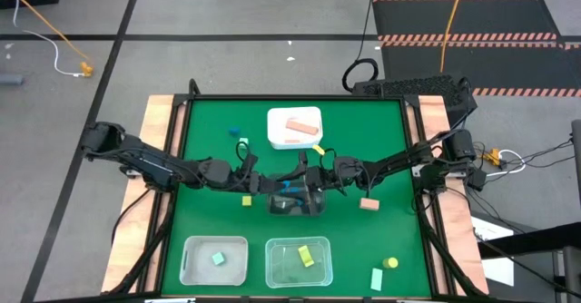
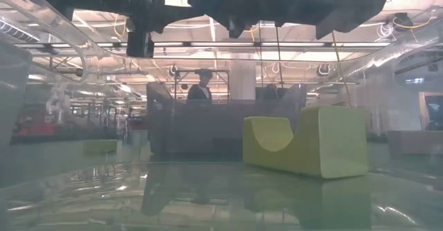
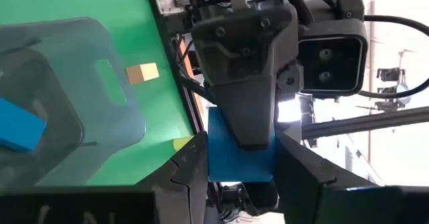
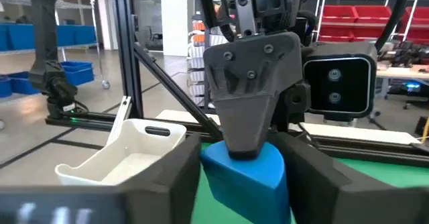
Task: Sort & place blocks by color
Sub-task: Put the bottom blue block into the black bin
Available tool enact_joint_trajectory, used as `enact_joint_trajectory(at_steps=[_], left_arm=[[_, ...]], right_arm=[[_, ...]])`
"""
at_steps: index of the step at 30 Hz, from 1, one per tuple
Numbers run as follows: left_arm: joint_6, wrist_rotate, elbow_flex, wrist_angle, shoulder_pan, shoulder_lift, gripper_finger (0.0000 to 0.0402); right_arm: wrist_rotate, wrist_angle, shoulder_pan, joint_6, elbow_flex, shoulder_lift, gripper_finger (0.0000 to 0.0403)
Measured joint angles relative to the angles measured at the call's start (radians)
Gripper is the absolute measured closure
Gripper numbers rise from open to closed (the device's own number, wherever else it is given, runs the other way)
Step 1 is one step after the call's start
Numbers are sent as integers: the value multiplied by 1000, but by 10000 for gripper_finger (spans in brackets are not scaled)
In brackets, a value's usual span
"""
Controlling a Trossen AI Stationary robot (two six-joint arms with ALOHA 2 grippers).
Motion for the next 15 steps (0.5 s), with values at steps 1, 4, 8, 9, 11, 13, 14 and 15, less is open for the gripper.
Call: enact_joint_trajectory(at_steps=[1,4,8,9,11,13,14,15], left_arm=[[-9,-3,0,0,0,0,271],[-21,-10,0,0,0,0,271],[-22,-18,0,0,2,1,270],[-23,-22,0,0,2,0,263],[-8,-33,0,0,3,1,229],[-2,-44,0,2,4,1,187],[-2,-45,0,5,4,0,167],[-3,-49,0,5,5,0,150]], right_arm=[[-1,-1,0,-1,0,0,255],[-1,-1,0,-10,0,0,270],[2,-1,-1,-1,0,0,270],[2,-1,-1,2,0,0,270],[2,0,0,37,1,1,283],[-6,0,0,80,1,1,331],[-7,-2,0,102,1,1,338],[-7,-2,0,123,1,1,338]])
